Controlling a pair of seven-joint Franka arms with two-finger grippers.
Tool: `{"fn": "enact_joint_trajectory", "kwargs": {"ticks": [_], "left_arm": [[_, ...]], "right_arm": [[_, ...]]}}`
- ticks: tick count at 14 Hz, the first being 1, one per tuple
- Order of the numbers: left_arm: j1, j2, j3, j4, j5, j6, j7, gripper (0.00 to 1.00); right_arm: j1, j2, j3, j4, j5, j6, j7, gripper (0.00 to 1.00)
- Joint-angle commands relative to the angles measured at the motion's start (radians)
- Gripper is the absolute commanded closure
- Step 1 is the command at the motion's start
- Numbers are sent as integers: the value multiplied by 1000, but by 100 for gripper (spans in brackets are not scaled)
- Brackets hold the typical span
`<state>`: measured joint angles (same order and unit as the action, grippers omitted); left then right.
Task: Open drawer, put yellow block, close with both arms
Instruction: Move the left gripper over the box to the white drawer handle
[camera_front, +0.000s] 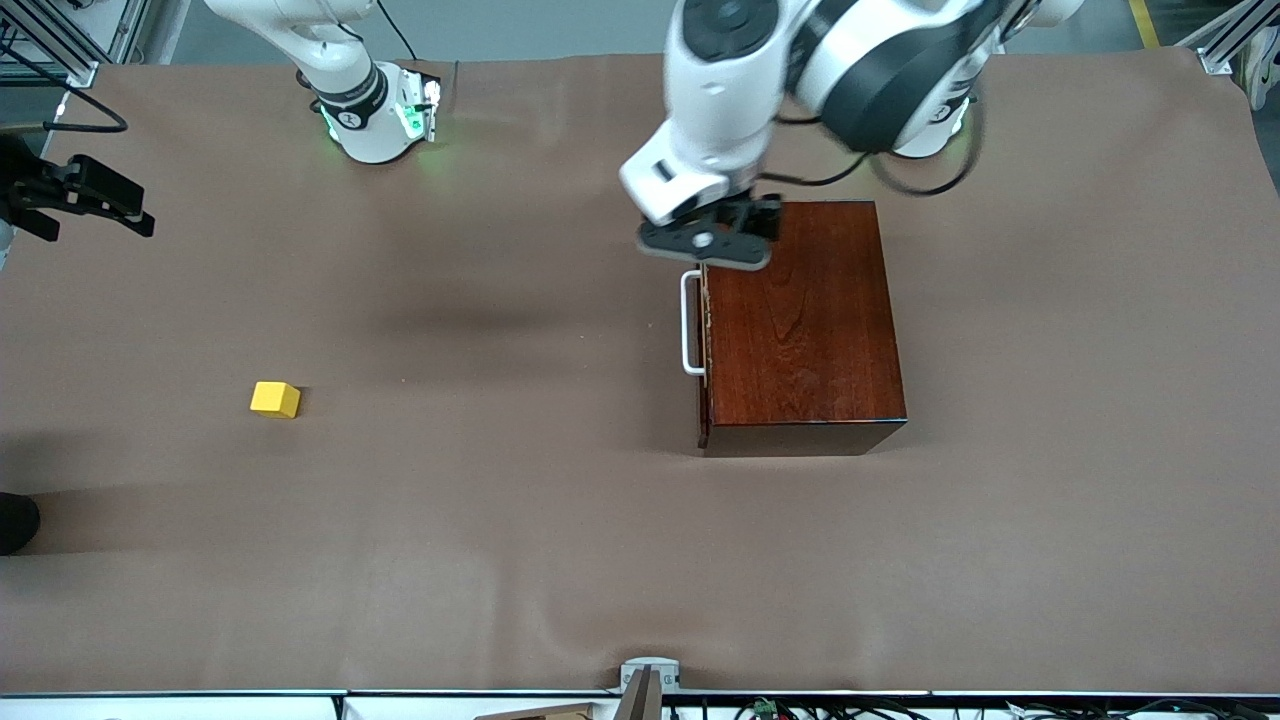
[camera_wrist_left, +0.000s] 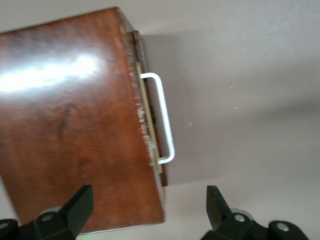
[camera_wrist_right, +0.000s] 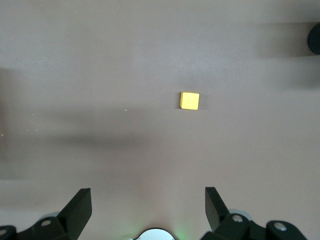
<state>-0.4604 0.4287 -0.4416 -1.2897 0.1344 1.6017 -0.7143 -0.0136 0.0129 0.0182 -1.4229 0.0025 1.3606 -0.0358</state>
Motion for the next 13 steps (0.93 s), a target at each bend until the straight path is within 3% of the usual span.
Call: {"fn": "enact_joint_trajectory", "kwargs": {"ticks": [1, 3, 5, 11, 13], "left_arm": [[-203, 114, 160, 121, 28, -3, -79, 0], [-363, 168, 307, 145, 28, 20, -129, 0], [-460, 215, 397, 144, 27, 50, -177, 0], [-514, 311, 425, 132, 33, 47, -228, 0], [-517, 312, 420, 112, 85, 32, -226, 0]], "right_arm": [[-5, 2, 3, 10, 1, -8, 0, 0], [-5, 2, 3, 10, 1, -8, 0, 0], [-5, 2, 3, 10, 1, -8, 0, 0], [-5, 2, 3, 10, 1, -8, 0, 0], [-5, 1, 3, 10, 1, -8, 0, 0]]}}
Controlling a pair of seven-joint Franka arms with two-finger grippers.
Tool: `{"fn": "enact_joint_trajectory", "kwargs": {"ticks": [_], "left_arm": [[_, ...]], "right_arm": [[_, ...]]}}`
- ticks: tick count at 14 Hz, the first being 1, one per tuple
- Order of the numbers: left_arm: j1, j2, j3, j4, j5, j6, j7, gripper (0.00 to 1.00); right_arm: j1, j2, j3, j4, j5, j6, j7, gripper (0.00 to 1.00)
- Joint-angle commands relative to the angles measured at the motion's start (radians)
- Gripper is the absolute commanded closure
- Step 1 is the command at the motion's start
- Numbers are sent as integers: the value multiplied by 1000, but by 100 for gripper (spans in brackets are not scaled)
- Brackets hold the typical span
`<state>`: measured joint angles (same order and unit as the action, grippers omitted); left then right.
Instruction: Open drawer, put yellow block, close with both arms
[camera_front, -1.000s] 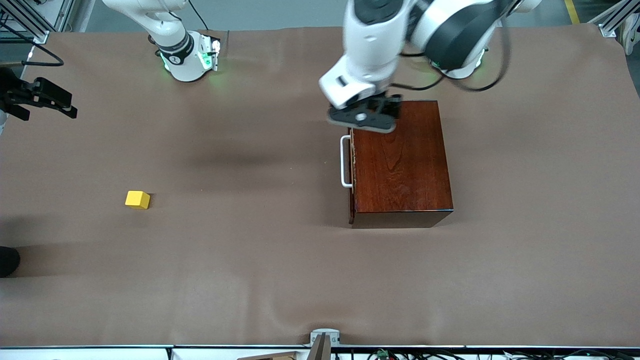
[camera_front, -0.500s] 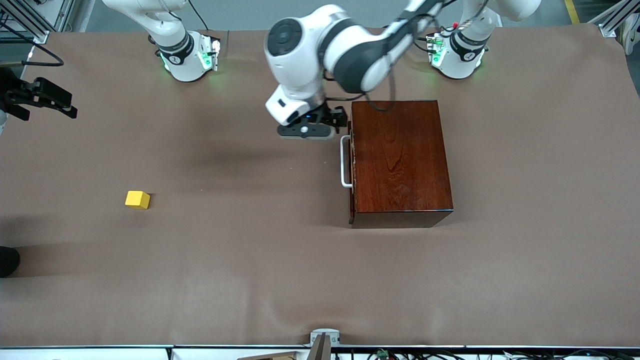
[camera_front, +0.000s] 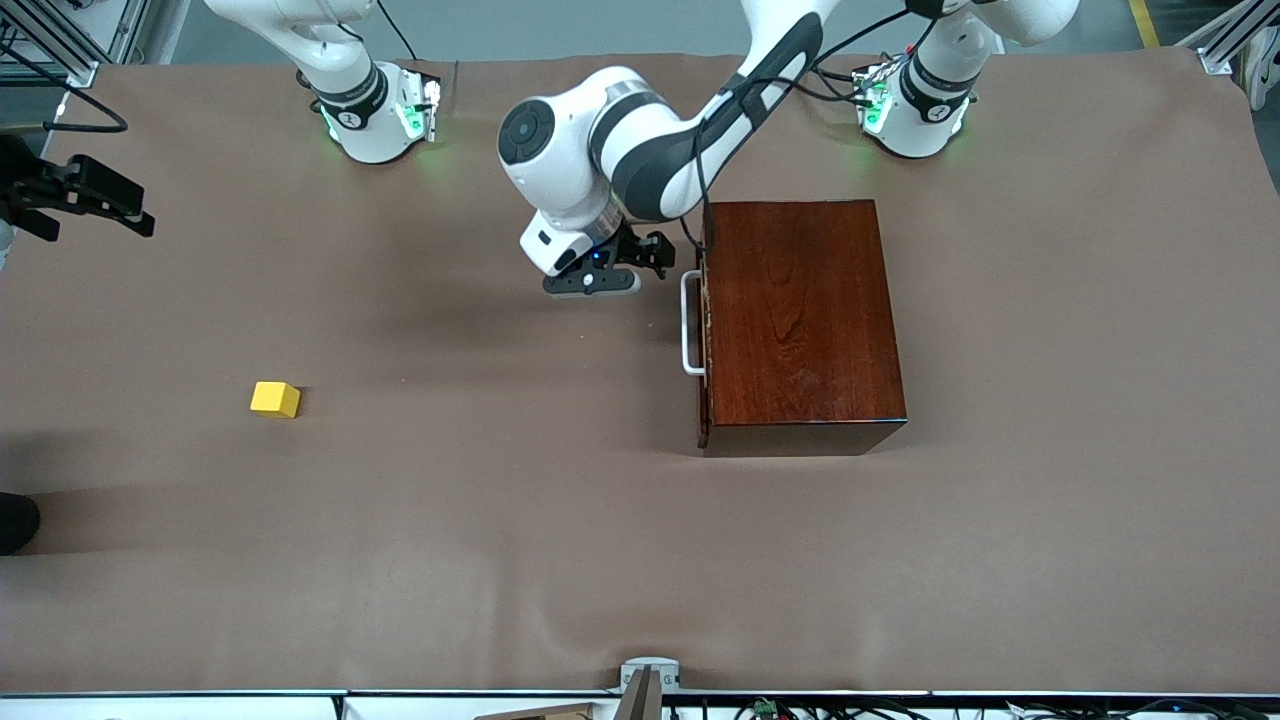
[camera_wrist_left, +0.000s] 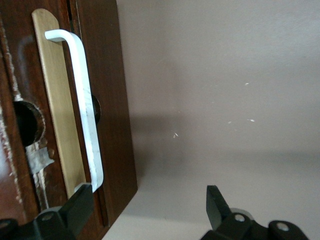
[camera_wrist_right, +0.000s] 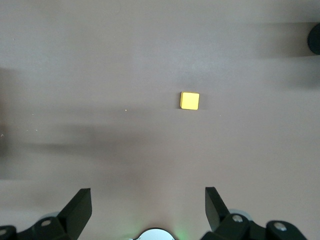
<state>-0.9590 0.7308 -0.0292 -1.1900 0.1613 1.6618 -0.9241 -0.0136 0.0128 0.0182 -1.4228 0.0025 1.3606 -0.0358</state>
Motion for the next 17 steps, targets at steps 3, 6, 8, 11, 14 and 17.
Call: {"fn": "enact_joint_trajectory", "kwargs": {"ticks": [3, 6, 8, 11, 14, 17], "left_arm": [[-12, 22, 8, 4, 61, -63, -48, 0], [-7, 38, 9, -9, 63, -68, -90, 0], [3, 42, 12, -11, 64, -83, -97, 0], [22, 50, 17, -10, 63, -82, -107, 0], [25, 82, 31, 0, 69, -66, -128, 0], [26, 94, 43, 4, 64, 11, -140, 0]], "right_arm": [[-6, 3, 3, 10, 1, -5, 2, 0], [-5, 3, 3, 10, 1, -5, 0, 0], [-5, 3, 3, 12, 1, -5, -1, 0], [-6, 10, 3, 19, -1, 0, -1, 0], [-6, 12, 3, 19, -4, 0, -3, 0], [-6, 12, 3, 19, -2, 0, -3, 0]]}}
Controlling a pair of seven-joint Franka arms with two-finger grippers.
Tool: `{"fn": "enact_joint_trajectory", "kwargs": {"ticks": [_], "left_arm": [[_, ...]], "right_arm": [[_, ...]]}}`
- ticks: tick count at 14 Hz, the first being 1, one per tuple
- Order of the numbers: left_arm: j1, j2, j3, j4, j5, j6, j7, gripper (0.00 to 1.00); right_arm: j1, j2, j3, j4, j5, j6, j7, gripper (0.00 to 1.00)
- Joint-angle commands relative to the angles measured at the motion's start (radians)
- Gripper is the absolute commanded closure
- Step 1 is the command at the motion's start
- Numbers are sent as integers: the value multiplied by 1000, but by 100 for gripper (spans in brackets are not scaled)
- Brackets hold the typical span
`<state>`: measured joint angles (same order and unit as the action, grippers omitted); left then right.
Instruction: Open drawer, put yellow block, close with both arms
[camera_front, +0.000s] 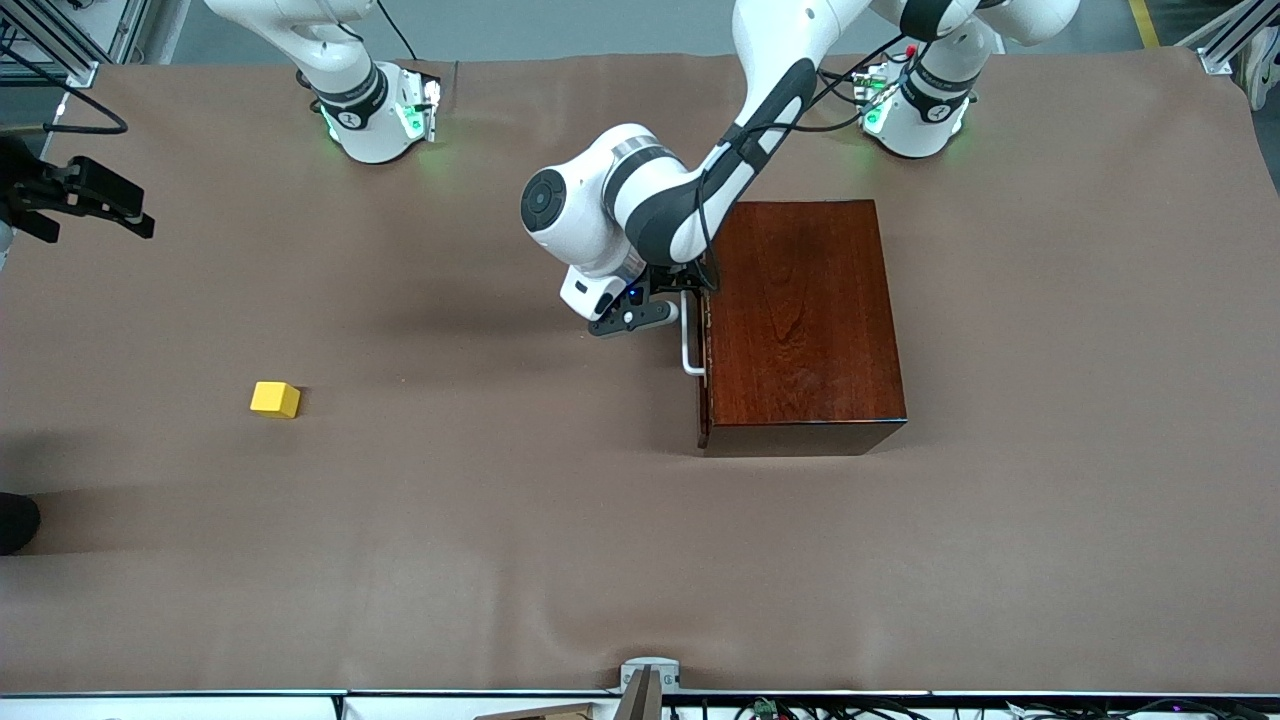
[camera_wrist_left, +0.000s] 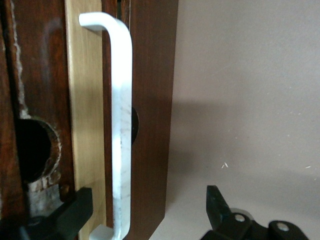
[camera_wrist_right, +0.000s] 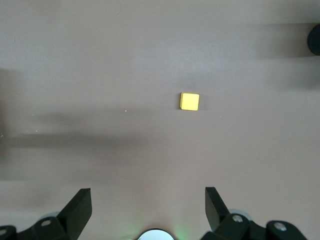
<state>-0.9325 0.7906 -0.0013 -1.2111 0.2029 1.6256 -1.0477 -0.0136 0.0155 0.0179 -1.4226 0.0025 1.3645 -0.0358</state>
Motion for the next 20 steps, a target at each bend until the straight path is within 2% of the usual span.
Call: {"fn": "enact_joint_trajectory", "kwargs": {"ticks": [1, 7, 11, 20], "left_arm": [[0, 39, 20, 30, 21, 101, -41, 0], [-9, 50, 6, 45, 12, 223, -133, 0], [-14, 49, -40, 48, 10, 284, -195, 0], [-60, 50, -43, 56, -34, 416, -313, 0]], "right_arm": [[-6, 11, 4, 19, -1, -4, -3, 0], [-12, 14, 2, 19, -7, -2, -3, 0], [-45, 38, 0, 19, -7, -1, -3, 0], [-68, 90, 0, 19, 1, 39, -3, 0]]}}
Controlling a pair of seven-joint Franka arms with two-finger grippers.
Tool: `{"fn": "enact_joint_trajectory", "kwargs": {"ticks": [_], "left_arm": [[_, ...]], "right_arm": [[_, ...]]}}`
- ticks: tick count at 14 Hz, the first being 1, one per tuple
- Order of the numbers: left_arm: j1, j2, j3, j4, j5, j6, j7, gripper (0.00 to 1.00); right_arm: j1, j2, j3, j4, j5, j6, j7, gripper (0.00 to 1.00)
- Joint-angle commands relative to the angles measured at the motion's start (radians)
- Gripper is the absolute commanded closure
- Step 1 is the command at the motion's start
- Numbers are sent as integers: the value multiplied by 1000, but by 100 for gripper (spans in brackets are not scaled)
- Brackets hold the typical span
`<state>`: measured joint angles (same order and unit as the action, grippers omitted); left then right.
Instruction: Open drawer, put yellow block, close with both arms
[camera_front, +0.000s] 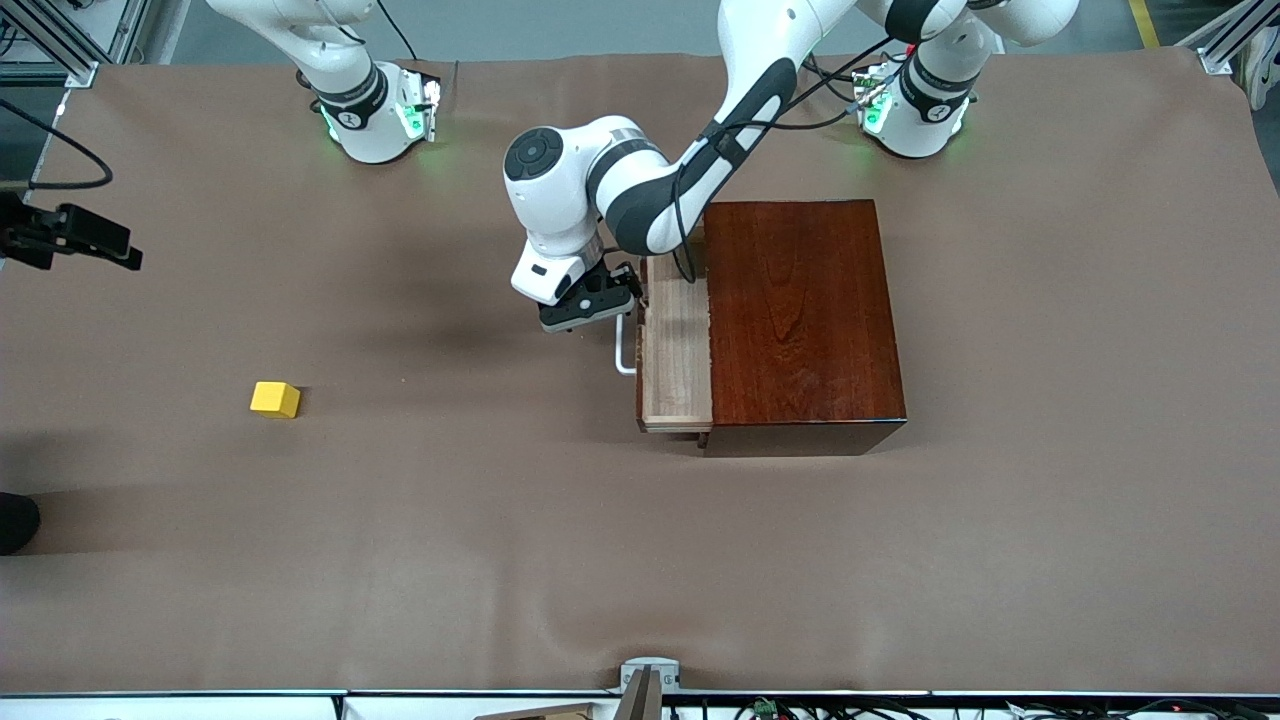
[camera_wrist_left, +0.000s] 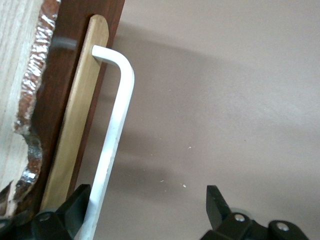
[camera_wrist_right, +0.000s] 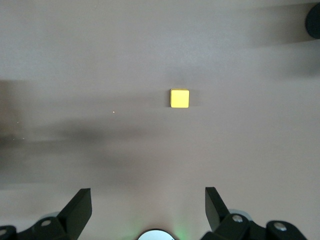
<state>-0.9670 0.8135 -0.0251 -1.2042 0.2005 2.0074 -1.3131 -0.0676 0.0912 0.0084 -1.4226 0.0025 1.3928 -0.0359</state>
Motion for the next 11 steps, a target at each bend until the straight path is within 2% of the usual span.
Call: {"fn": "enact_joint_trajectory", "kwargs": {"ticks": [1, 5, 11], "left_arm": [[-27, 29, -19, 60, -32, 37, -61, 0], [-42, 29, -21, 63, -38, 77, -78, 0], [-62, 36, -16, 66, -39, 131, -83, 0]], "right_arm": [[-15, 22, 8, 16, -1, 20, -4, 0], [-52, 67, 10, 17, 11, 44, -6, 0], [-51, 101, 10, 5, 10, 86, 7, 0]]}}
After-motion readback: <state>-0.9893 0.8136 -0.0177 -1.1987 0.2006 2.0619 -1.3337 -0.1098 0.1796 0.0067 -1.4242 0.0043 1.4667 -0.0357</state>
